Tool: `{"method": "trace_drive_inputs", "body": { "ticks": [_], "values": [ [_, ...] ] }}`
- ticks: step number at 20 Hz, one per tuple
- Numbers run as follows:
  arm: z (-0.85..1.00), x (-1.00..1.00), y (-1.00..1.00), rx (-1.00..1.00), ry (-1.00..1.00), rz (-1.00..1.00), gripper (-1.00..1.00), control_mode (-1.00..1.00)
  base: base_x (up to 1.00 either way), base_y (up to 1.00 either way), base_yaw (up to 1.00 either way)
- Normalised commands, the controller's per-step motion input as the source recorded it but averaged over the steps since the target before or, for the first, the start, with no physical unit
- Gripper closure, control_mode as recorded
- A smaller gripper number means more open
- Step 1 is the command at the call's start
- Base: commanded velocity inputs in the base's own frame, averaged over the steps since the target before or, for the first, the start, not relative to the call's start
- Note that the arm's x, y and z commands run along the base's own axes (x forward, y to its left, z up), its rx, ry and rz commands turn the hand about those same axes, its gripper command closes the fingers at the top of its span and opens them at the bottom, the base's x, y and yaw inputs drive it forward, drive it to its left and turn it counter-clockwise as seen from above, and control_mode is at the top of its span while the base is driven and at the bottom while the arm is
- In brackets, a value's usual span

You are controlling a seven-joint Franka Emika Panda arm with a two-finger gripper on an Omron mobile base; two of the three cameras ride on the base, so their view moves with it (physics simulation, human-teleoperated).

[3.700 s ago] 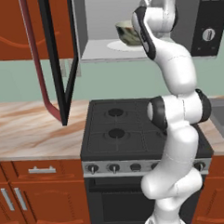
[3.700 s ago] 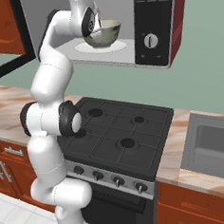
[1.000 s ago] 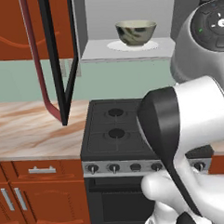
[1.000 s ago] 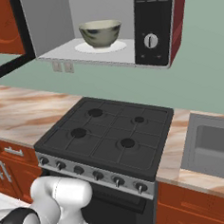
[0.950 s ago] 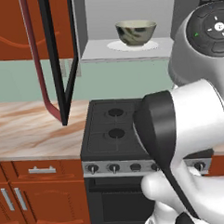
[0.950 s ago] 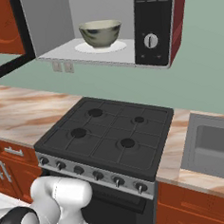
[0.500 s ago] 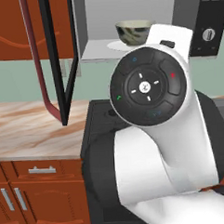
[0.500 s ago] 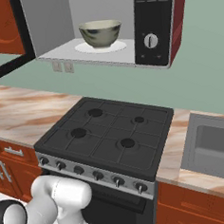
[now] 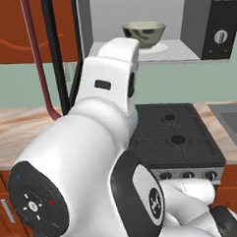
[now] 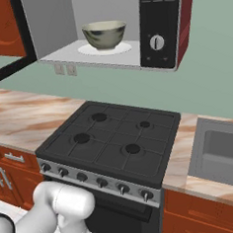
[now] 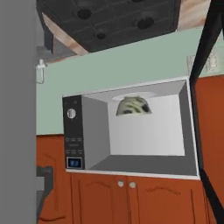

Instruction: Place the bowl containing the onion and bell pepper in the microwave. Close the microwave door and press the start button to microwave the meal.

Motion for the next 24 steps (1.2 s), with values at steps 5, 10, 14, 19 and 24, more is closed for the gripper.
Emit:
{"method": "trace_drive_inputs", "body": {
  "ticks": [5, 10, 14, 19, 24],
  "values": [
    [-0.08, -0.15, 0.66, -0.15, -0.35, 0.00, -1.00, -1.00, 0.00, 0.00, 0.00],
    [-0.36, -0.25, 0.66, -0.13, -0.37, 0.00, -1.00, -1.00, 0.00, 0.00, 0.00],
    [-0.48, -0.07, 0.59, -0.08, -0.24, 0.00, -1.00, -1.00, 0.00, 0.00, 0.00],
    [-0.21, 0.16, 0.46, -0.01, -0.09, -0.01, -1.00, -1.00, 0.00, 0.00, 0.00],
    [-0.01, 0.29, 0.43, 0.00, -0.04, -0.05, -1.00, -1.00, 0.00, 0.00, 0.00]
  ]
}}
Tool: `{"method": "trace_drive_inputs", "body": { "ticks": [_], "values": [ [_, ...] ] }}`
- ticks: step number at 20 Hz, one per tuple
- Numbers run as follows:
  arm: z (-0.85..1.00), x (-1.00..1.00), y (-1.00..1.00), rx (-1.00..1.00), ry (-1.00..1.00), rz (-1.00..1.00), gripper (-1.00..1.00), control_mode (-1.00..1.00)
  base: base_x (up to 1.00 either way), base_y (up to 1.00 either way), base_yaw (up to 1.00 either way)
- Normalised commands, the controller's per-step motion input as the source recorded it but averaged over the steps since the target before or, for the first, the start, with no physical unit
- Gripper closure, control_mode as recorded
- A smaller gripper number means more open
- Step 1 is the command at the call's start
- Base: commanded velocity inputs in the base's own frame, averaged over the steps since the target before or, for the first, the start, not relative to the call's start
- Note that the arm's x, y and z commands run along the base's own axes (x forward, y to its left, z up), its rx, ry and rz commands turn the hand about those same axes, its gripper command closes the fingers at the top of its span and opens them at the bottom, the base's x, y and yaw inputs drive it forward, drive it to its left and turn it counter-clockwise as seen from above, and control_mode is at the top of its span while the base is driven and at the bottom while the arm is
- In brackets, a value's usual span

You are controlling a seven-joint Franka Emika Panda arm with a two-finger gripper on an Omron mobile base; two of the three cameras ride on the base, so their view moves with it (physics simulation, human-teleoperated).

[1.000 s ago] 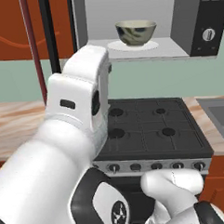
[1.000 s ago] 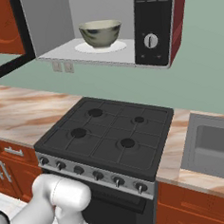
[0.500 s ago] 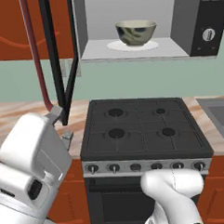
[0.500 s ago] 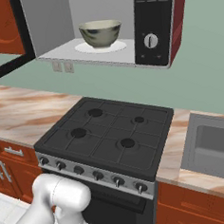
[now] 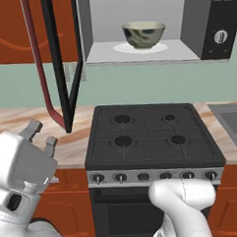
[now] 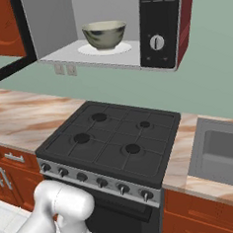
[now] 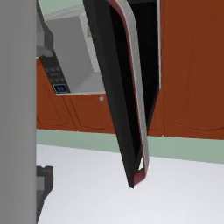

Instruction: Place the bowl containing the onion and bell pepper in the microwave. Close the microwave door and press the start button to microwave the meal.

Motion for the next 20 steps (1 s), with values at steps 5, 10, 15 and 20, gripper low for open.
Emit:
{"method": "trace_drive_inputs", "body": {
  "ticks": [5, 10, 15, 20],
  "values": [
    [-0.02, 0.29, 0.50, 0.00, 0.00, -0.07, -1.00, -1.00, 0.00, 0.00, 0.00],
    [-0.17, 0.27, 0.55, 0.00, 0.00, -0.08, -1.00, -1.00, 0.00, 0.00, 0.00],
    [-0.29, 0.34, 0.53, 0.00, 0.01, -0.09, -1.00, -1.00, 0.00, 0.00, 0.00],
    [-0.24, 0.44, 0.53, 0.00, 0.04, -0.10, -1.00, -1.00, 0.00, 0.00, 0.00]
  ]
}}
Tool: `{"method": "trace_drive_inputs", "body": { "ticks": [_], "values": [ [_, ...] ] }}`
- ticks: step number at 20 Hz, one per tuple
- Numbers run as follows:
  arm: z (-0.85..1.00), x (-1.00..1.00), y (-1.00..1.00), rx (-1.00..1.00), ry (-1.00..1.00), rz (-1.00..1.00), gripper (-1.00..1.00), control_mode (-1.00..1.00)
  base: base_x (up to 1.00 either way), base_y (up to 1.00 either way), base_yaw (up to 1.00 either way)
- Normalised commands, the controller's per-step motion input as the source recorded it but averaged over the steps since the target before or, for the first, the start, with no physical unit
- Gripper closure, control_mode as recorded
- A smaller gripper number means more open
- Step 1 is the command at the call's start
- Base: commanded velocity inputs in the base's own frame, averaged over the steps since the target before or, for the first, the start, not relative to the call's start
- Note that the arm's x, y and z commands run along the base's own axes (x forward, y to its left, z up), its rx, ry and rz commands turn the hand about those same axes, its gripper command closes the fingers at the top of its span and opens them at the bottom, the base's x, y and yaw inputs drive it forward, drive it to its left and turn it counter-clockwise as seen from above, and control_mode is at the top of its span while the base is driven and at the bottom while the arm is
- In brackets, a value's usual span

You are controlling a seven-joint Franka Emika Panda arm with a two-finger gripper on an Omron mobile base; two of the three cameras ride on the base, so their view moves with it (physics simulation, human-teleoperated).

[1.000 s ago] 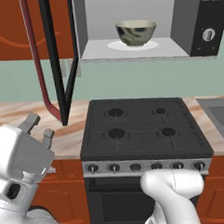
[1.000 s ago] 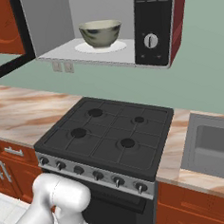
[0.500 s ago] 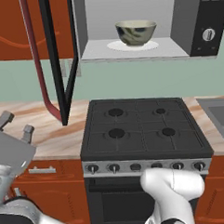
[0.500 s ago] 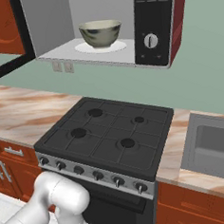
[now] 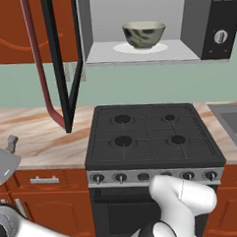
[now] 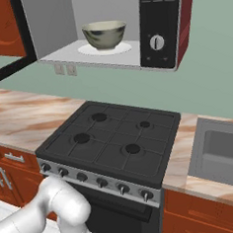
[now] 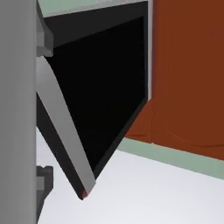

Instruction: Place the bowl containing the onion and bell pepper in the microwave. Close the microwave door and press the start button to microwave the meal.

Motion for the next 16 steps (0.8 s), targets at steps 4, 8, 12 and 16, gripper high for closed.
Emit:
{"method": "trace_drive_inputs", "body": {
  "ticks": [4, 8, 12, 16],
  "values": [
    [-0.06, 0.42, 0.47, 0.00, 0.00, -0.11, -1.00, -1.00, 0.00, 0.00, 0.00],
    [0.00, 0.47, 0.22, 0.00, 0.00, -0.18, -1.00, -1.00, 0.00, 0.00, 0.00],
    [0.00, 0.50, 0.01, 0.00, 0.00, -0.22, -1.00, -1.00, 0.00, 0.00, 0.00],
    [0.00, 0.48, -0.03, 0.01, 0.00, -0.25, -1.00, -1.00, 0.00, 0.00, 0.00]
  ]
}}
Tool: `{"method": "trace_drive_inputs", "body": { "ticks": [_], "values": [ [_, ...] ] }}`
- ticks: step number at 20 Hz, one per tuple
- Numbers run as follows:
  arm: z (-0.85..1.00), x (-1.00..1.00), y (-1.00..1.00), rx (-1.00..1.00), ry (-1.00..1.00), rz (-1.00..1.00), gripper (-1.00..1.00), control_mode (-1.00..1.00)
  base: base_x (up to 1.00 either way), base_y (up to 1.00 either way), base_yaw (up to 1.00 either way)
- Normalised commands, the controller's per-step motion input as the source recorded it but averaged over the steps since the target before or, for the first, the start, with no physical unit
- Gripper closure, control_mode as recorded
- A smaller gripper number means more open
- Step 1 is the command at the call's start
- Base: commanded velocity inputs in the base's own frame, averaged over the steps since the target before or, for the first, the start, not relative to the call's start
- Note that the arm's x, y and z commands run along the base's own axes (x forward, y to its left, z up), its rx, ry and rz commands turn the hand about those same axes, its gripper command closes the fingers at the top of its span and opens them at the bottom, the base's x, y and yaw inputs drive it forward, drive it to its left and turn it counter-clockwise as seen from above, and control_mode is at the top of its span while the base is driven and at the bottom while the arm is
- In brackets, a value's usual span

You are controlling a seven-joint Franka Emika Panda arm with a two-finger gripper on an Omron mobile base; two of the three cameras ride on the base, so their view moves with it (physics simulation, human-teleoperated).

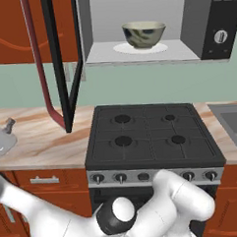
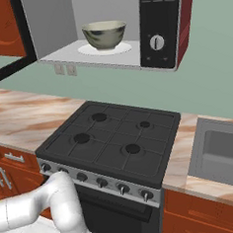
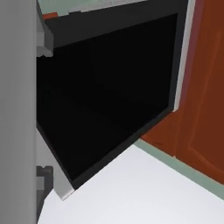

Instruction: Place the bowl containing the onion and bell pepper in the microwave. Close the microwave door and press the start button to microwave the meal.

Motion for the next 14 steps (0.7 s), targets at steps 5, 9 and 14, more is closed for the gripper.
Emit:
{"method": "trace_drive_inputs", "body": {
  "ticks": [5, 9, 14],
  "values": [
    [0.00, 0.33, -0.32, 0.04, 0.00, -0.29, -1.00, -1.00, 0.00, 0.00, 0.00],
    [0.01, 0.23, -0.50, 0.07, 0.00, -0.32, -1.00, -1.00, 0.00, 0.00, 0.00],
    [0.14, 0.22, -0.50, 0.07, 0.04, -0.32, -1.00, -1.00, 0.00, 0.00, 0.00]
  ]
}}
